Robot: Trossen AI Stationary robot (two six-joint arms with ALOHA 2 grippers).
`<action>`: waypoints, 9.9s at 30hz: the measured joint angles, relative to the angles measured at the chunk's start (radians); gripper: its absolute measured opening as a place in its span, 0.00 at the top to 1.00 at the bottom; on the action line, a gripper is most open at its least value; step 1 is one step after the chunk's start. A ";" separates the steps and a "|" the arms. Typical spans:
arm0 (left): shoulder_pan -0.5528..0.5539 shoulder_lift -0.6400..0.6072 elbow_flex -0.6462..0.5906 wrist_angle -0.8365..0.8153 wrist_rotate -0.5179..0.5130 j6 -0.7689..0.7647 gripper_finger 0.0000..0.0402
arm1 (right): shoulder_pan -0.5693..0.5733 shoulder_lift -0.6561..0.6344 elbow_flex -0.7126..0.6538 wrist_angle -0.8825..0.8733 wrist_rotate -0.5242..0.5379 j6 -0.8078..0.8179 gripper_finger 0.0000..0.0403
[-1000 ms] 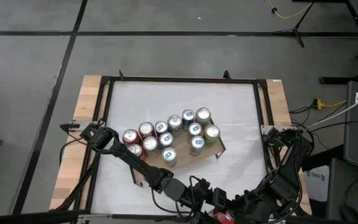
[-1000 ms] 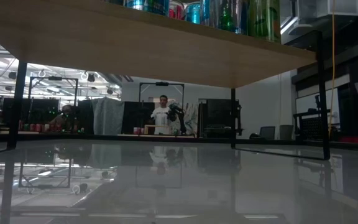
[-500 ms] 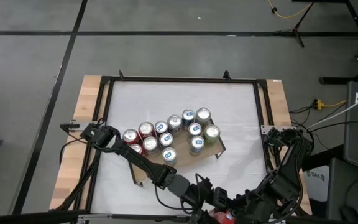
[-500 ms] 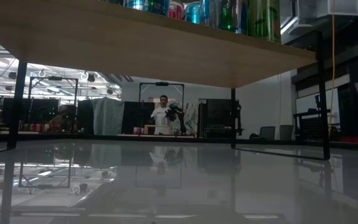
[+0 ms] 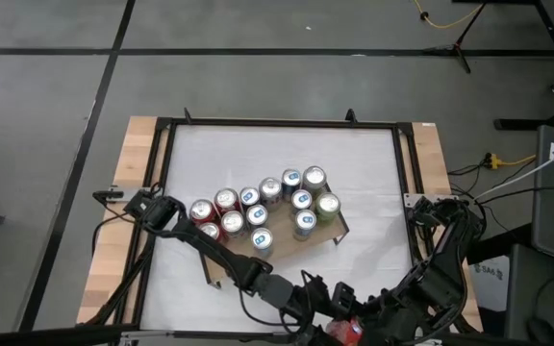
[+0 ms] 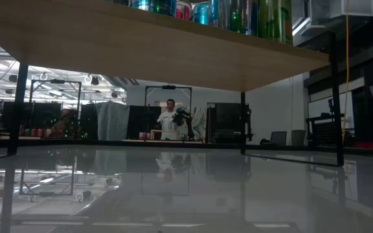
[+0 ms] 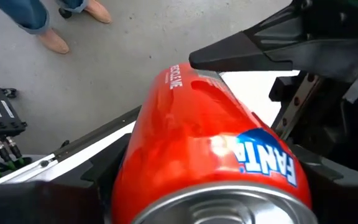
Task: Place canned beverage on shelf
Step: Put the red soda can on the shelf
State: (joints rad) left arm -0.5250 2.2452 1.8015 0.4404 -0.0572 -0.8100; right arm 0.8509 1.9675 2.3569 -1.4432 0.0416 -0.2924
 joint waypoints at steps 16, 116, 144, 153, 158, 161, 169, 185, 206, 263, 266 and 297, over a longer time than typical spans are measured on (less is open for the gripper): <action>-0.115 0.000 0.000 -0.004 -0.129 -0.058 0.04 | 0.001 0.000 -0.002 -0.057 -0.049 0.043 0.28; -0.251 -0.002 0.000 -0.433 -0.299 -0.122 0.04 | -0.206 0.000 -0.603 -0.027 -0.218 1.010 0.03; -0.248 -0.002 0.000 -0.433 -0.344 -0.122 0.04 | 0.068 -0.001 -0.458 -0.129 0.161 0.627 0.03; -0.245 -0.002 0.000 -0.433 -0.345 -0.122 0.04 | 0.066 -0.001 -0.458 -0.128 0.187 0.629 0.03; -0.245 -0.002 0.000 -0.433 -0.345 -0.122 0.04 | 0.077 -0.003 -0.458 -0.128 0.186 0.633 0.03; -0.245 -0.002 0.000 -0.433 -0.345 -0.123 0.04 | 0.079 -0.004 -0.458 -0.128 0.185 0.634 0.03; -0.243 -0.001 0.000 -0.433 -0.346 -0.123 0.04 | 0.079 -0.043 -0.507 -0.126 0.190 0.655 0.03; -0.210 -0.001 0.000 -0.433 -0.347 -0.123 0.04 | 0.080 -0.245 -0.822 0.118 0.175 0.650 0.03; -0.173 -0.001 0.000 -0.431 -0.346 -0.131 0.04 | 0.078 -0.306 -0.999 0.269 0.161 0.570 0.03; -0.173 -0.001 0.000 -0.430 -0.346 -0.129 0.04 | 0.017 -0.377 -1.140 0.451 0.149 0.575 0.03; -0.173 -0.001 0.000 -0.430 -0.346 -0.125 0.04 | 0.017 -0.377 -1.170 0.474 0.130 0.575 0.03; -0.140 -0.001 0.000 -0.373 -0.346 -0.157 0.04 | 0.019 -0.377 -1.214 0.562 0.090 0.630 0.22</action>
State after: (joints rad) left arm -0.6655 2.2440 1.8019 0.0677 -0.4034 -0.9668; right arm 0.8696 1.5902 1.1431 -0.8817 0.1317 0.3374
